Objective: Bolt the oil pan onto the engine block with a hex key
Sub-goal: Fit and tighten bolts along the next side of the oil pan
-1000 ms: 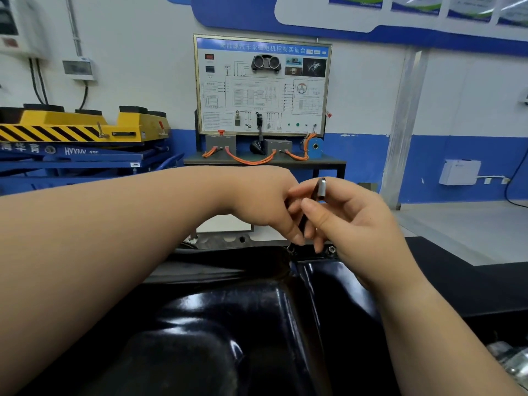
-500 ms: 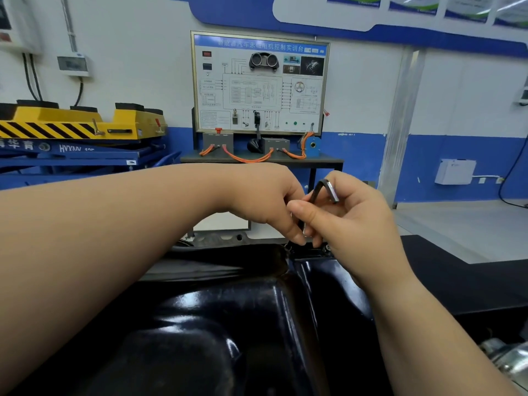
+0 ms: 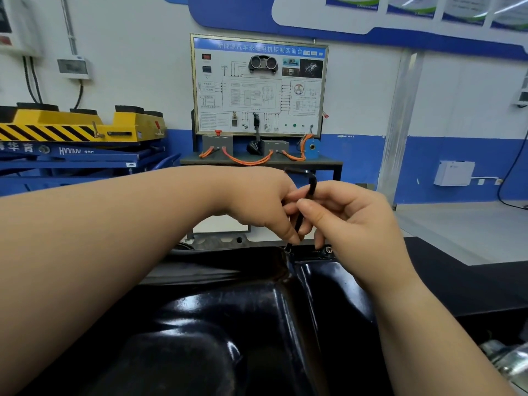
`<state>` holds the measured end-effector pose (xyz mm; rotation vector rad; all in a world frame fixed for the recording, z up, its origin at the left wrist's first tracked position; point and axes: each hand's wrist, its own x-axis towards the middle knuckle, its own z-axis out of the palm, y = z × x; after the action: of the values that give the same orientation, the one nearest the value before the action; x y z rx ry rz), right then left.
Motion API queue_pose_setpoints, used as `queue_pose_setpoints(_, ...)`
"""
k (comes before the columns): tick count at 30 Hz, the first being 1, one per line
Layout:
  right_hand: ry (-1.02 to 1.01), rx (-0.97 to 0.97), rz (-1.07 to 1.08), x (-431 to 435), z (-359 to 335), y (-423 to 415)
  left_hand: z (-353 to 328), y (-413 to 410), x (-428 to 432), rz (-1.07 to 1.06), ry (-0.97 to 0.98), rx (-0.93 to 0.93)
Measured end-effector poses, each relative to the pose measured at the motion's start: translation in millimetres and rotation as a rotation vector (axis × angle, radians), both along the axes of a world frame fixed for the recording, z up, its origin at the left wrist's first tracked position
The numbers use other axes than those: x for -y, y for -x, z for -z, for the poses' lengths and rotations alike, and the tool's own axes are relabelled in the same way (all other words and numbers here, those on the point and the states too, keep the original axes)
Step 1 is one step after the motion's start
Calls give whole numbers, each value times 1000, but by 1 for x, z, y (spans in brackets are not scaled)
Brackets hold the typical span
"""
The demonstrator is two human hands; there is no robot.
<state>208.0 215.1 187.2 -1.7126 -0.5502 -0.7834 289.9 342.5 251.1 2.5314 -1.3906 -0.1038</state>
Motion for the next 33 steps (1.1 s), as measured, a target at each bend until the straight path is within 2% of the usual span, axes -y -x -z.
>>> queue_pose_setpoints(2, -29, -22, 26, 1, 0, -1, 1, 0, 0, -7, 16, -47)
queue_pose_setpoints(8, -68, -55, 82, -3, 1, -2, 0, 1, 1, 30, 20, -29)
queue_pose_setpoints(12, -76, -89, 24, -4, -1, 1, -2, 3, 2, 39, 1, -13)
queue_pose_setpoints(19, -43, -27, -63, -2, -3, 6, -1, 0, -1, 11, -6, 55)
queue_pose_setpoints(24, -56, -5, 8, -1, -3, 4, -1, 1, -3, 8, 8, -68)
queue_pose_setpoints(27, -146, -28, 33, -2, -2, 1, 0, 0, -1, 10, 32, -71)
queue_pose_setpoints(33, -163, -52, 44, -8, -1, 0, -2, 3, 0, 54, 31, -55)
